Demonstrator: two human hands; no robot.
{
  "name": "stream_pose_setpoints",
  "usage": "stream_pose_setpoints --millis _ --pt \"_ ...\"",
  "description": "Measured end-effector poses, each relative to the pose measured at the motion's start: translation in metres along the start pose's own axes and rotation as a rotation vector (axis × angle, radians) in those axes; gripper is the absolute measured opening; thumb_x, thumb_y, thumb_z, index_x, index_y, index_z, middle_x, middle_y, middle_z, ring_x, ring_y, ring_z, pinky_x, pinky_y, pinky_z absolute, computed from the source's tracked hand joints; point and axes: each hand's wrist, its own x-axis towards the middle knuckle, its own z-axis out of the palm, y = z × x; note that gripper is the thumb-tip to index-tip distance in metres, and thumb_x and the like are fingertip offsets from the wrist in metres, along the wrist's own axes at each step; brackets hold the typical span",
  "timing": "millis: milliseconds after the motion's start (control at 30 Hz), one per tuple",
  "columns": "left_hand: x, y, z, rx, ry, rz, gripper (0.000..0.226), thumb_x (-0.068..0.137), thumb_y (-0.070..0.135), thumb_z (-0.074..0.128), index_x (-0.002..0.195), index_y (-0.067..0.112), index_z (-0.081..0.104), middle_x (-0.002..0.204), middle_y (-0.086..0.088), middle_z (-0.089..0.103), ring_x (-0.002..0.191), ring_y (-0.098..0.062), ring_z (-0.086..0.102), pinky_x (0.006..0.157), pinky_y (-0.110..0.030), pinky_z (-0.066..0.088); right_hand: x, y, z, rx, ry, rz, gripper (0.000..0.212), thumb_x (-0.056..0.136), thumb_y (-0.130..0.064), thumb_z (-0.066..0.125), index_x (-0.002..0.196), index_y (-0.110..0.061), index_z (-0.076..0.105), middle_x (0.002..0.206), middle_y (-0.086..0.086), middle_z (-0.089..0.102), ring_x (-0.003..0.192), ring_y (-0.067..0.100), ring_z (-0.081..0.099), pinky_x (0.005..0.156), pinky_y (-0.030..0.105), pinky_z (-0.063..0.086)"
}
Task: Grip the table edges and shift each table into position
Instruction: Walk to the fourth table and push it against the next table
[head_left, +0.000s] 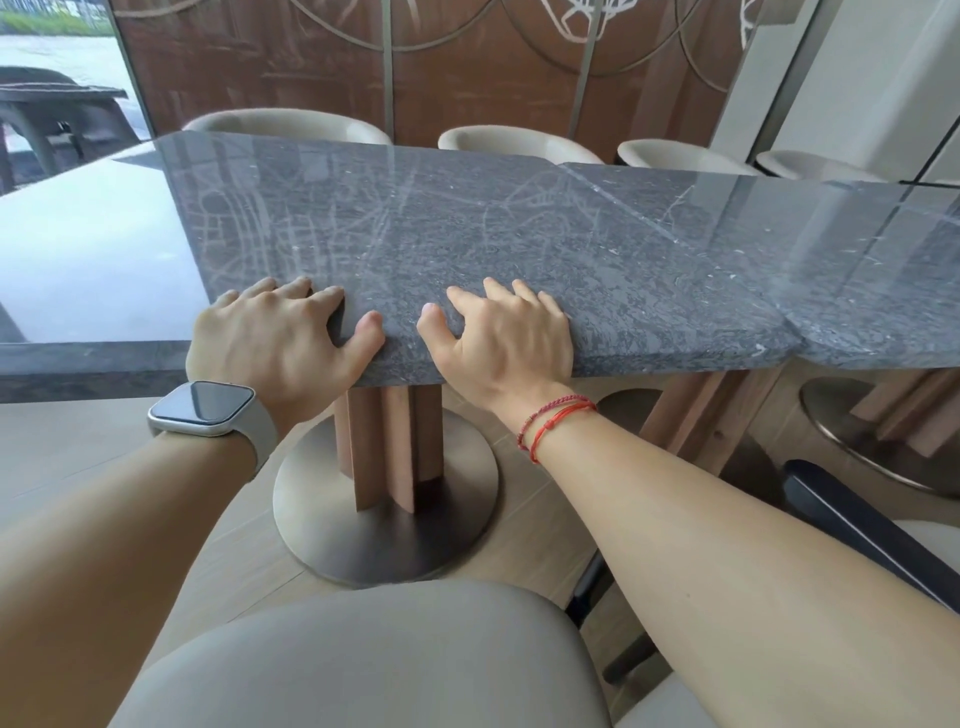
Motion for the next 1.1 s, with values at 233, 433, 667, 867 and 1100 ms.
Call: stream_pose_setpoints --millis 233,433,667,867,1100 --pt "0.001 0.0 -0.001 -0.039 -0.067 -0.037 0.065 0.089 0.068 0.031 0.101 0.016 0.069 0.104 -0.007 0.068 0.109 -0.038 0.06 0.091 -0.049 0.043 -0.001 0.0 -0.004 0.001 -0.06 0.03 0.067 0.086 -0.059 0.026 0.125 -0.028 0.071 0.136 0.017 0.063 0.128 0.04 0.052 0.111 0.055 0.033" --pt "0.004 -0.001 -0.008 -0.017 -0.246 -0.085 0.07 0.087 0.076 0.028 0.132 0.029 0.056 0.148 -0.008 0.052 0.14 -0.042 0.039 0.113 -0.063 0.021 0.006 -0.002 -0.025 -0.076 -0.421 0.091 0.069 0.092 -0.068 0.02 0.156 -0.042 0.03 0.166 0.021 0.02 0.152 0.045 0.014 0.12 0.064 0.006" --pt "0.008 -0.001 -0.013 0.022 -0.375 -0.095 0.078 0.087 0.078 0.017 0.148 0.037 0.043 0.16 -0.006 0.039 0.146 -0.041 0.029 0.114 -0.065 0.022 0.009 -0.006 -0.028 -0.122 -0.45 0.102 0.073 0.088 -0.069 0.014 0.155 -0.044 0.032 0.165 0.017 0.025 0.151 0.042 0.016 0.12 0.061 0.008" --pt "0.01 -0.001 -0.017 0.001 -0.407 -0.103 0.077 0.087 0.076 0.021 0.148 0.035 0.044 0.16 -0.007 0.039 0.147 -0.043 0.028 0.114 -0.066 0.019 0.01 -0.006 -0.026 -0.131 -0.405 0.104 0.072 0.088 -0.068 0.019 0.151 -0.04 0.042 0.16 0.019 0.034 0.148 0.043 0.024 0.119 0.062 0.014" --pt "0.01 0.002 -0.017 -0.005 -0.408 -0.122 0.075 0.089 0.073 0.026 0.147 0.032 0.048 0.157 -0.01 0.042 0.145 -0.044 0.031 0.114 -0.066 0.019 0.013 -0.006 -0.026 -0.116 -0.445 0.113 0.074 0.087 -0.067 0.021 0.151 -0.038 0.043 0.158 0.022 0.036 0.147 0.047 0.025 0.117 0.064 0.016"
